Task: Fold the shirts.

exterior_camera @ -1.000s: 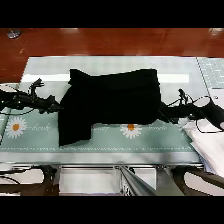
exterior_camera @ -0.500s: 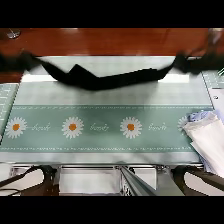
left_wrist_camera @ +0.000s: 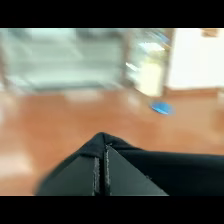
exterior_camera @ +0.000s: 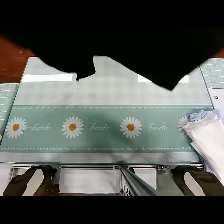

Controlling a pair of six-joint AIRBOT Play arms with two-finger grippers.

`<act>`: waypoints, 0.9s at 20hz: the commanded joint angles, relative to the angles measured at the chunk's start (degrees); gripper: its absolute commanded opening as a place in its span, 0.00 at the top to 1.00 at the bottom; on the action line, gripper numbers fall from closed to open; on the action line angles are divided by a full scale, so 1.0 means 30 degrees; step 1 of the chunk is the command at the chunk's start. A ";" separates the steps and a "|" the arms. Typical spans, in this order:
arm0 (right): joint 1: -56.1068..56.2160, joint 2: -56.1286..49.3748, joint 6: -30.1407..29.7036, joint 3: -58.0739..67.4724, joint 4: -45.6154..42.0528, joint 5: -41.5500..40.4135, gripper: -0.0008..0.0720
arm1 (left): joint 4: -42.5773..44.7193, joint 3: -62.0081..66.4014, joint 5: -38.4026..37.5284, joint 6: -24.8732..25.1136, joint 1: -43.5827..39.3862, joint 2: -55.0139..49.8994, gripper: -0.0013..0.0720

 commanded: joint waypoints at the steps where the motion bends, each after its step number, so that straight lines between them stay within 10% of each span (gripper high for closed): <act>1: -0.0007 0.2871 0.0444 0.0401 -0.1916 0.2106 0.96 | 0.5377 0.0583 -0.0408 -0.0976 -0.0590 0.3497 0.95; 10: -0.0007 0.3366 0.0736 -0.4874 0.0015 0.4393 0.96 | 0.9690 -0.3432 -0.2135 -0.2506 -0.5027 0.3832 0.95; 18: 0.0007 -0.2492 -0.0991 -1.4149 0.3249 -0.4313 0.96 | 0.7890 -0.9551 0.1654 -0.2623 -0.5187 -0.4437 0.95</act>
